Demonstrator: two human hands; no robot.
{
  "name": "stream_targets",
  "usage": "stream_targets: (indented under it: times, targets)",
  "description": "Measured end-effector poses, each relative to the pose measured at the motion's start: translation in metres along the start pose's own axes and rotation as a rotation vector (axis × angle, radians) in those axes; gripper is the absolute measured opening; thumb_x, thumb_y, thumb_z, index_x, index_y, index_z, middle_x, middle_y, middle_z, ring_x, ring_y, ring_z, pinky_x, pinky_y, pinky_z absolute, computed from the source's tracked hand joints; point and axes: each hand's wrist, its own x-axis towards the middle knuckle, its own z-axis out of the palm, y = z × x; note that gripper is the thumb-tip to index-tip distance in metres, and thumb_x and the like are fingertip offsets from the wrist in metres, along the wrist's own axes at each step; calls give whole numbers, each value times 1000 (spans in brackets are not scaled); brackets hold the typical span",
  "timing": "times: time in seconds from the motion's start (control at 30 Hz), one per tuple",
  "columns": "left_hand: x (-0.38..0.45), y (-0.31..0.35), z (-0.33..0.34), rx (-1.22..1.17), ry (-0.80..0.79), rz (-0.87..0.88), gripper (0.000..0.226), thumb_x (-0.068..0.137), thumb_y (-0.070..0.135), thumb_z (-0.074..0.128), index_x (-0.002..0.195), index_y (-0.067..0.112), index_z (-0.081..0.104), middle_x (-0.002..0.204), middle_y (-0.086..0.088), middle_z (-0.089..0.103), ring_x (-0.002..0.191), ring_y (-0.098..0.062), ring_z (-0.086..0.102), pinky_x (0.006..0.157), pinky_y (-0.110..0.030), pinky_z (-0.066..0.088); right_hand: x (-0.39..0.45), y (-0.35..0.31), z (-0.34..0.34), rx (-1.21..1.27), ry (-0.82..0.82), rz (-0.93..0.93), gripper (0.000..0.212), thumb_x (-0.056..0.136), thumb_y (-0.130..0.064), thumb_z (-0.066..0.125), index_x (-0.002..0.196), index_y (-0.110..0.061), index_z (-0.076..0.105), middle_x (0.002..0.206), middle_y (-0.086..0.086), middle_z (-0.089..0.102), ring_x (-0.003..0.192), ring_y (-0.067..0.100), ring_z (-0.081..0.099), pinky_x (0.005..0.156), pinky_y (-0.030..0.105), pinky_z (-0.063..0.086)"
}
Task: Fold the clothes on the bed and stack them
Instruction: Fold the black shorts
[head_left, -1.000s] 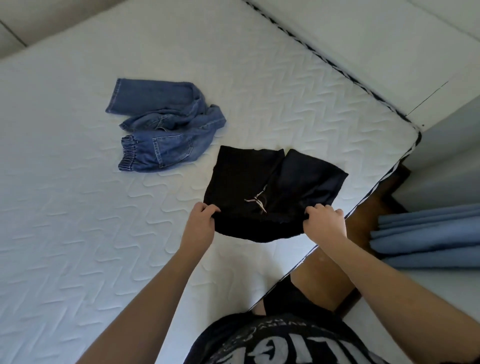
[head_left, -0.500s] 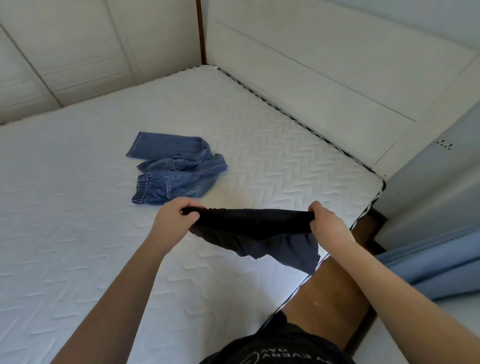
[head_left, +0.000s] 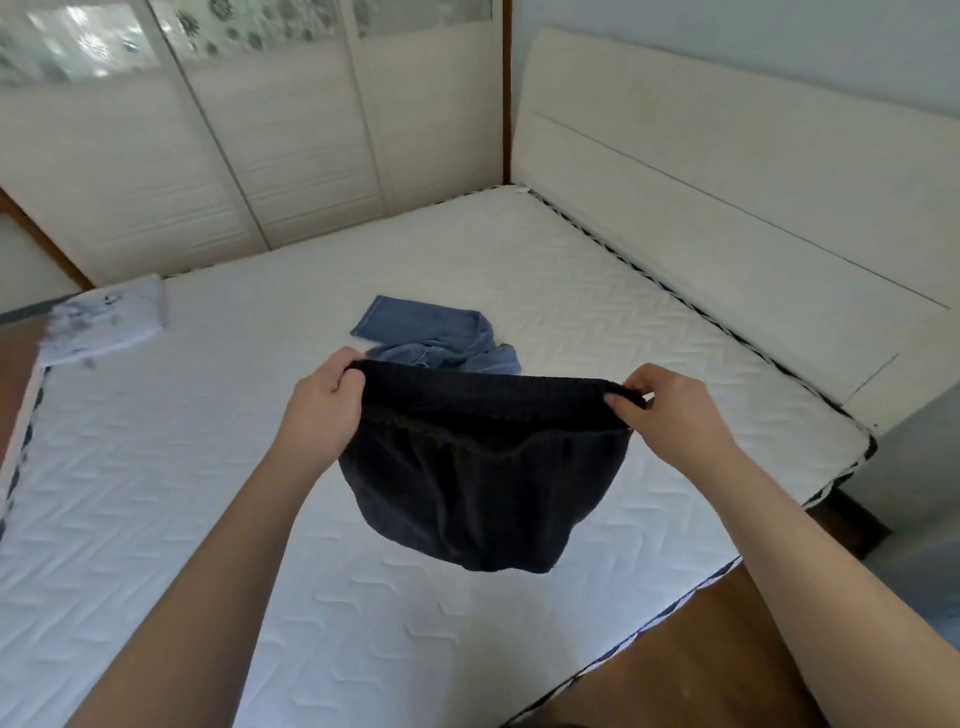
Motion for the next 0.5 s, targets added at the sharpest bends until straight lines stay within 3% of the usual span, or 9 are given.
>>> stream_targets:
  times: [0.13, 0.27, 0.4, 0.5]
  targets:
    - [-28, 15, -16, -19, -73, -74, 15, 90, 21, 46, 91, 35, 52, 80, 12, 61, 77, -8, 57, 64, -29, 42, 5, -8, 6, -63, -40, -83, 21, 91, -35, 63, 85, -18, 53, 73, 2, 63, 64, 21, 58, 52, 29, 41]
    - [-66, 11, -37, 108, -159, -86, 28, 85, 5, 49, 105, 26, 49, 94, 4, 60, 84, -9, 56, 64, -23, 39, 13, -25, 18, -83, -68, -186, 19, 94, -32, 59, 87, -16, 49, 68, 2, 58, 63, 24, 58, 53, 30, 39]
    - [-107, -5, -71, 276, -165, -207, 40, 87, -5, 37, 107, 26, 53, 103, 2, 59, 94, -16, 54, 68, -24, 39, 11, -52, 38, 58, -158, -266, 14, 96, -24, 54, 87, -17, 46, 73, 0, 59, 51, 3, 63, 48, 26, 41]
    - [-144, -18, -104, 317, -111, -355, 41, 90, -2, 35, 99, 30, 59, 98, 1, 64, 90, -18, 58, 68, -27, 43, -1, -80, 60, 144, -234, -318, 12, 96, -20, 54, 88, -18, 45, 81, 4, 59, 55, 10, 67, 51, 34, 53]
